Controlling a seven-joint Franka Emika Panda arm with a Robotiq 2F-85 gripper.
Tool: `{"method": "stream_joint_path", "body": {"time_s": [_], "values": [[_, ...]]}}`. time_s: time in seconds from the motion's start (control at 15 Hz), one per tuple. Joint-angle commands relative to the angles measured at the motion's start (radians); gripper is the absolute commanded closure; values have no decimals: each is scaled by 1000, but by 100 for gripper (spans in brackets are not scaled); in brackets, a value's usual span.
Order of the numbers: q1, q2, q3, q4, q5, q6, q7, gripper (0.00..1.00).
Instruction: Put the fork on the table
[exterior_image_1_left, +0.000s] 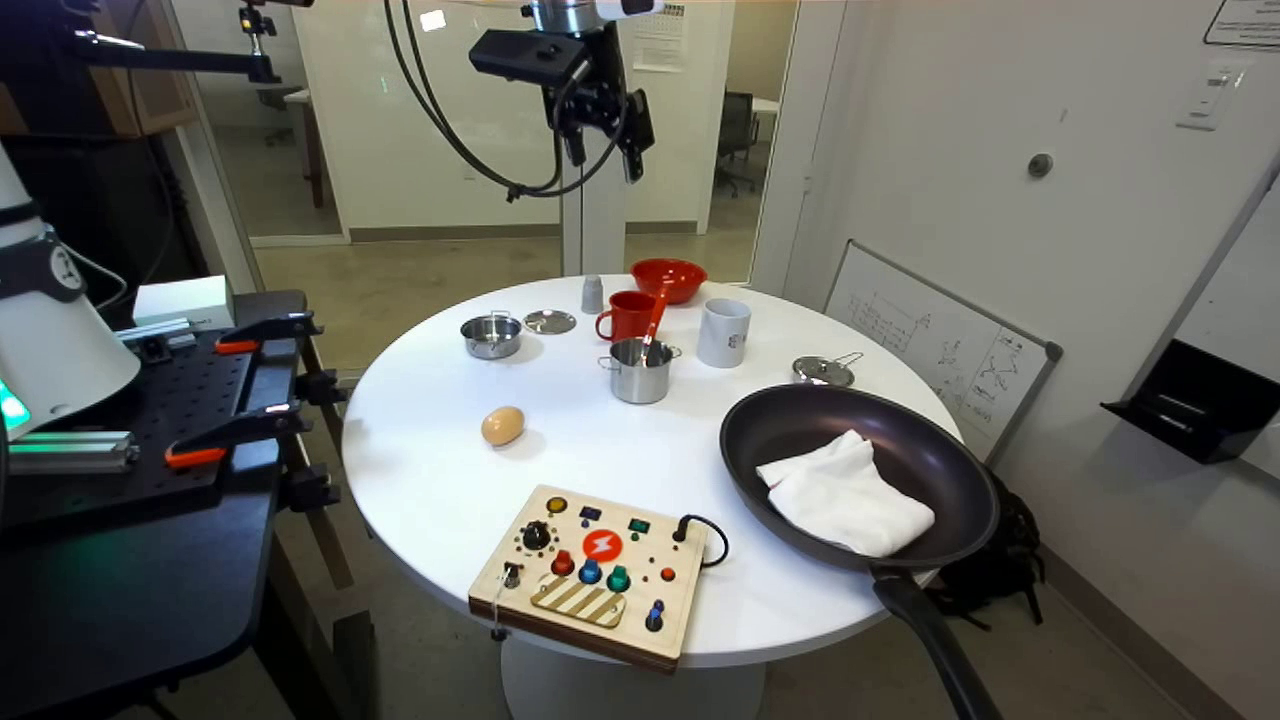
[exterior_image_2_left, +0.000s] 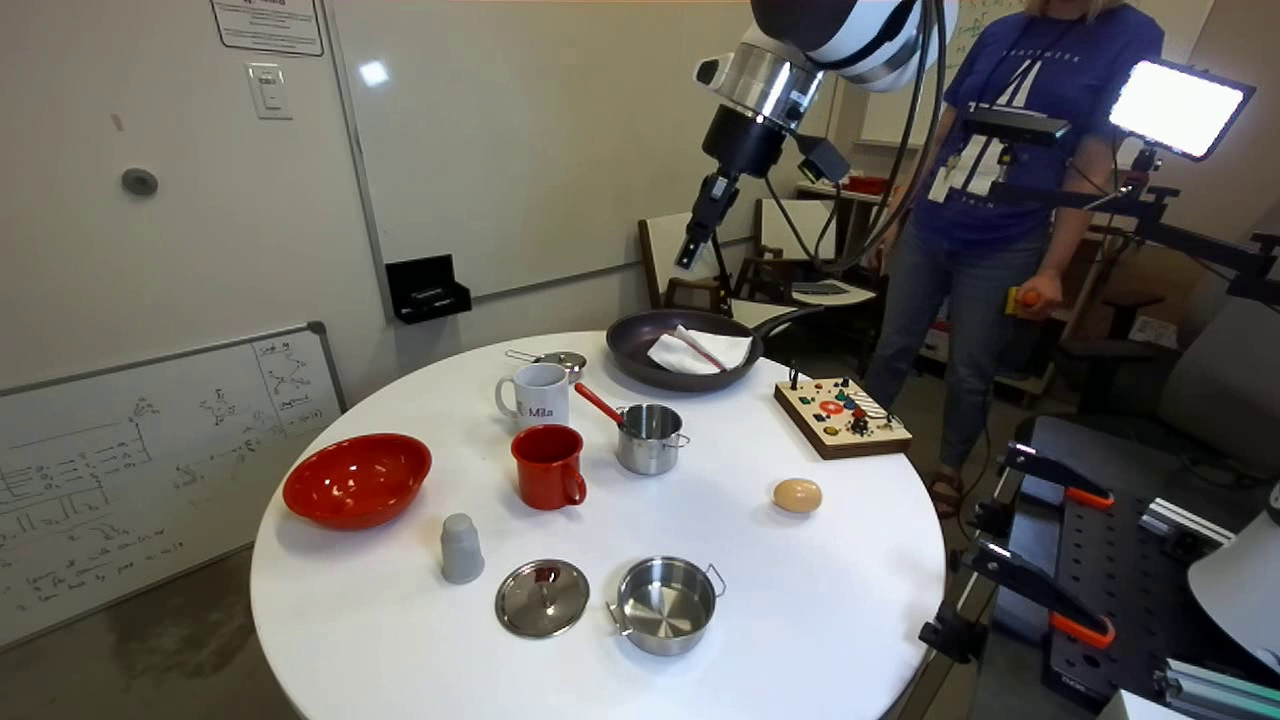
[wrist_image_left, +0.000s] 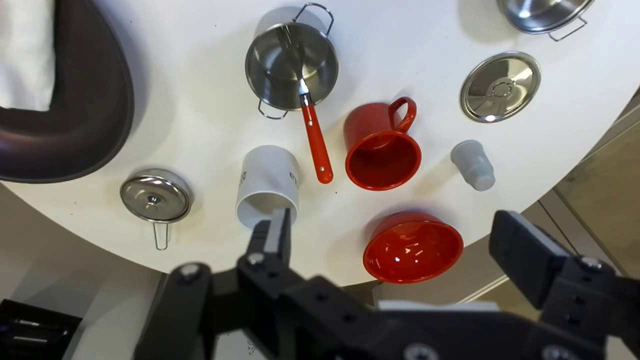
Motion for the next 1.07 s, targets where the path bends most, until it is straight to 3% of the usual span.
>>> {"method": "stream_joint_path", "body": {"time_s": [0.0, 0.53, 1.0], "values": [[-74, 102, 32, 93, 52, 11, -120, 0], [-205, 304, 108, 268, -37, -21, -278, 0], [-184, 404, 151, 304, -239, -30, -267, 0]]}}
